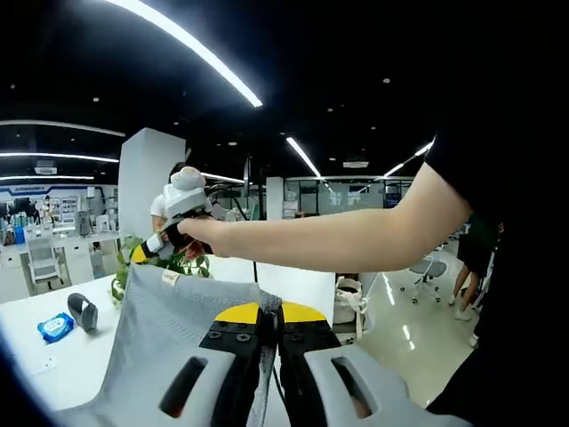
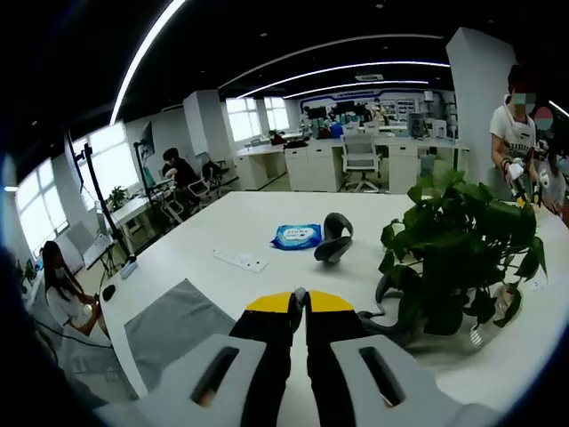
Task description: Fold the towel on the table until its edges align and the towel forms a compact rectangular stack.
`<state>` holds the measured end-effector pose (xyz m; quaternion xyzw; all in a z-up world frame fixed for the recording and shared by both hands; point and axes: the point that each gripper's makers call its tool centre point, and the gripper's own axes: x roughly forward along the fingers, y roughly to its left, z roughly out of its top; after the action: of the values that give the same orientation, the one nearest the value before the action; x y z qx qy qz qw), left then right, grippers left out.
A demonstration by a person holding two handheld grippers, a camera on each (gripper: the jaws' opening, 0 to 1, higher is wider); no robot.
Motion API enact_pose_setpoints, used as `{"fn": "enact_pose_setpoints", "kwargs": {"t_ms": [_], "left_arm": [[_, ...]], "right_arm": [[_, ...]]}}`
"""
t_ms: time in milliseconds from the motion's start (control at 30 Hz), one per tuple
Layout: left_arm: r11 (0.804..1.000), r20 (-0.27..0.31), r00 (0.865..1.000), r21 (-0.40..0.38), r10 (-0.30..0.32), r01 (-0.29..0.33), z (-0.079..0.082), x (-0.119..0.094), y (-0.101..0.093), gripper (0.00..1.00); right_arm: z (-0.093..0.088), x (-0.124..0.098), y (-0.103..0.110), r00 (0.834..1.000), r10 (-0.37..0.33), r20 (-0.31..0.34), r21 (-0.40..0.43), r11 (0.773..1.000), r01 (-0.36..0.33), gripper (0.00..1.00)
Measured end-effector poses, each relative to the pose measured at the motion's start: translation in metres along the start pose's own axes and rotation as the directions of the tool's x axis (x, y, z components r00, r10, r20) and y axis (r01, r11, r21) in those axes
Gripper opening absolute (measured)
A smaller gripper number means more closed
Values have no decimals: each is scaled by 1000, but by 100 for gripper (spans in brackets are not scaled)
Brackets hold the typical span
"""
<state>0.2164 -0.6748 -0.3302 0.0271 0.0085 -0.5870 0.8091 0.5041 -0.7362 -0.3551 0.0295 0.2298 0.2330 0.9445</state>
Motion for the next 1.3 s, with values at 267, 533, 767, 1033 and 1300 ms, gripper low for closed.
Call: {"fn": "enact_pose_setpoints", "kwargs": {"t_ms": [267, 533, 767, 1033, 1300], "left_arm": [[1000, 22, 1000, 10, 11, -11, 12, 1, 3, 6], [989, 0, 990, -29, 143, -143, 3, -27, 21, 6], [960, 19, 960, -46, 278, -277, -2, -82, 45, 6], [943, -16, 946, -76, 325, -325, -18, -154, 77, 6], [921, -62, 926, -94, 374, -378, -57, -214, 105, 5]], "right_arm": [[13, -4, -5, 999, -11, 45, 43, 999, 9, 1], [10, 13, 13, 997, 43, 62, 85, 995, -49, 1], [15, 44, 52, 992, 112, 66, 76, 990, -117, 1], [21, 78, 105, 990, 133, 45, 58, 989, -136, 1], [5, 110, 155, 985, 169, 21, 130, 977, -171, 1]]}}
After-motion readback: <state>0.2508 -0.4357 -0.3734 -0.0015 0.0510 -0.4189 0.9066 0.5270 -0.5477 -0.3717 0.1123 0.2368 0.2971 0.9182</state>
